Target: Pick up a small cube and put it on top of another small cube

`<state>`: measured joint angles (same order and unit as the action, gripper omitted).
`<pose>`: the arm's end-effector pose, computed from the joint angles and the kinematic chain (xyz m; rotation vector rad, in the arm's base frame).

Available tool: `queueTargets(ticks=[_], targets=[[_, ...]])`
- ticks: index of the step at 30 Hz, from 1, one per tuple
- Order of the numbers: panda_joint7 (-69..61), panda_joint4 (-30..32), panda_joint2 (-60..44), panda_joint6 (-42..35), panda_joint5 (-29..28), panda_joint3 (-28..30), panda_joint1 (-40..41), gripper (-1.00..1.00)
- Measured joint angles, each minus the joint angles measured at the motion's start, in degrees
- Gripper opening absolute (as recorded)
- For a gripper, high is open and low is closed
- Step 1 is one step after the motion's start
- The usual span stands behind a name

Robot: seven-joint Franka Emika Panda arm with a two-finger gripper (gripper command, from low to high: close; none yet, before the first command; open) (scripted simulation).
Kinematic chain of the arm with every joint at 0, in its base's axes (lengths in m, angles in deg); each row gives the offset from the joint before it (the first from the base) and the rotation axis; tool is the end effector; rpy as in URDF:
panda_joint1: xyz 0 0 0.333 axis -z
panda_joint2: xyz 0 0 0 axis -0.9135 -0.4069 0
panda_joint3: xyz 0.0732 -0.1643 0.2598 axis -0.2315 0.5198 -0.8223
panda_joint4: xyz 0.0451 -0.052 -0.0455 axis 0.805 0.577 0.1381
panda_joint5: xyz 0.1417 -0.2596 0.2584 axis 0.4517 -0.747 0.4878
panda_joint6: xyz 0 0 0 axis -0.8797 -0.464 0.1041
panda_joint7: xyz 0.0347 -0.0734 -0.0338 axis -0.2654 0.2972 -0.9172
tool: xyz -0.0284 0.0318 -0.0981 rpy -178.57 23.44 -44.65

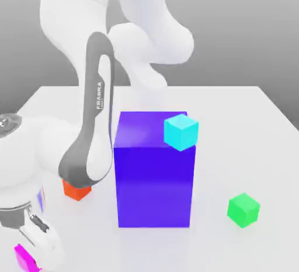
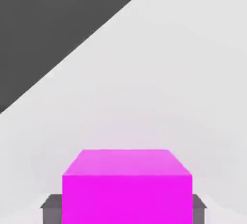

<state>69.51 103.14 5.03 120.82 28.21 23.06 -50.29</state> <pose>0.4733 -0.2334 0.1321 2.2964 -2.1436 0.0012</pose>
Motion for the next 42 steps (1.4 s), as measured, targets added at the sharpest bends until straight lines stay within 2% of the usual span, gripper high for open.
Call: queueTargets(ticks=[2, 6, 8, 20, 30, 34, 38, 39, 42], targets=[[0.0, 0.0, 0.0, 0.0, 0.0, 0.0, 0.0, -1.00], [1.9, 1.6, 7.0, -5.4, -2.7, 2.2, -1.6, -1.00], [0.1, 3.1, 9.7, -6.4, -4.5, 1.2, -3.3, -1.00], [-22.9, 13.1, 20.4, -6.7, -13.1, -13.8, -13.8, -1.00], [-48.1, 21.6, 28.9, -6.8, -12.3, -25.2, -26.8, -1.00], [-54.8, 23.8, 28.9, -4.5, -12.6, -25.6, -34.9, -1.00], [-51.5, 23.6, 21.2, 2.7, -18.1, -21.8, -34.6, -1.00], [-50.8, 23.5, 19.9, 3.9, -19.1, -21.1, -34.9, 1.00], [-50.8, 23.5, 19.9, 3.9, -19.1, -21.1, -34.9, 1.00]])
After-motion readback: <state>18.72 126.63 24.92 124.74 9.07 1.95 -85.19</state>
